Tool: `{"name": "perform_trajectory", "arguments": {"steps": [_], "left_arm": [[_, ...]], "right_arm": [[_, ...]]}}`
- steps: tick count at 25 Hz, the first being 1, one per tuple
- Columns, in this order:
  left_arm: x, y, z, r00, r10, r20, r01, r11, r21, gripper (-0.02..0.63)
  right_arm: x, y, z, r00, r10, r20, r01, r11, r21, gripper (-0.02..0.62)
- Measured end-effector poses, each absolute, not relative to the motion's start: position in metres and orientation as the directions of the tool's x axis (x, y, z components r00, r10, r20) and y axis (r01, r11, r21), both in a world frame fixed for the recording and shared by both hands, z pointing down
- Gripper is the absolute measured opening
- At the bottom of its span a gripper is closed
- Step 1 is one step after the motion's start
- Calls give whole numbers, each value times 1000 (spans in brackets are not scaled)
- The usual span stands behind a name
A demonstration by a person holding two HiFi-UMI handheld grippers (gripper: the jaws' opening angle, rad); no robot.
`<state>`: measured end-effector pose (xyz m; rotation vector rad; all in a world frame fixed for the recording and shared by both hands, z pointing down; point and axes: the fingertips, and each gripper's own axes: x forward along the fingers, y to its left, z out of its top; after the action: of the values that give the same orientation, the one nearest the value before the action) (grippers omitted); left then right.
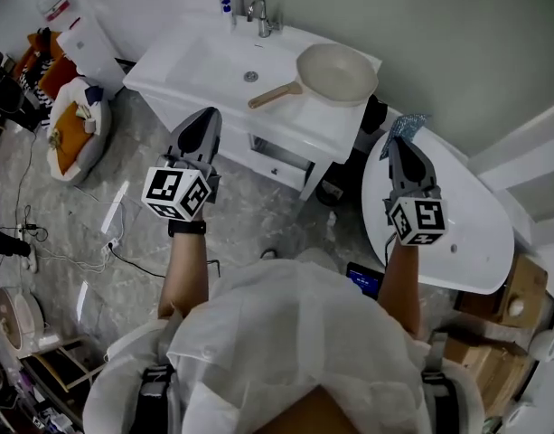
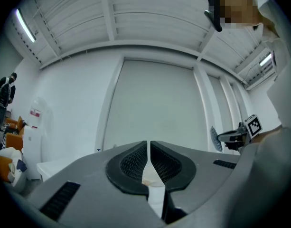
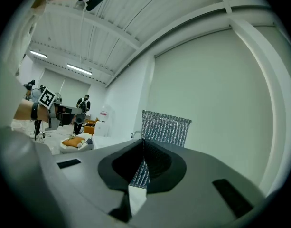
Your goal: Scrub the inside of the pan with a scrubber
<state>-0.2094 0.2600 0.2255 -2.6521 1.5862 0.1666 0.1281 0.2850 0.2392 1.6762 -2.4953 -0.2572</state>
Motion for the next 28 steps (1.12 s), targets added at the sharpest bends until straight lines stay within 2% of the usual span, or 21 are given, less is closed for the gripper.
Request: {"name": "perform_trajectory", "arguments": {"steps": [7,14,28], "left_arm": [[-196,196,235,531,-843,-86,-847,-532,-10,32],[-159,94,244,555,-830,-50,-832,-553,-51,32],[-80,-42,288,579,-808,108,-805,-588,-82,34]], "right_arm": [[129,232,244,-356,-933,42,-906,356,227,17],[149,128,259,-369,-928,55,-908,373,193,17],[179,-33,291,-456,-882,118,-872,469,137,17]]}}
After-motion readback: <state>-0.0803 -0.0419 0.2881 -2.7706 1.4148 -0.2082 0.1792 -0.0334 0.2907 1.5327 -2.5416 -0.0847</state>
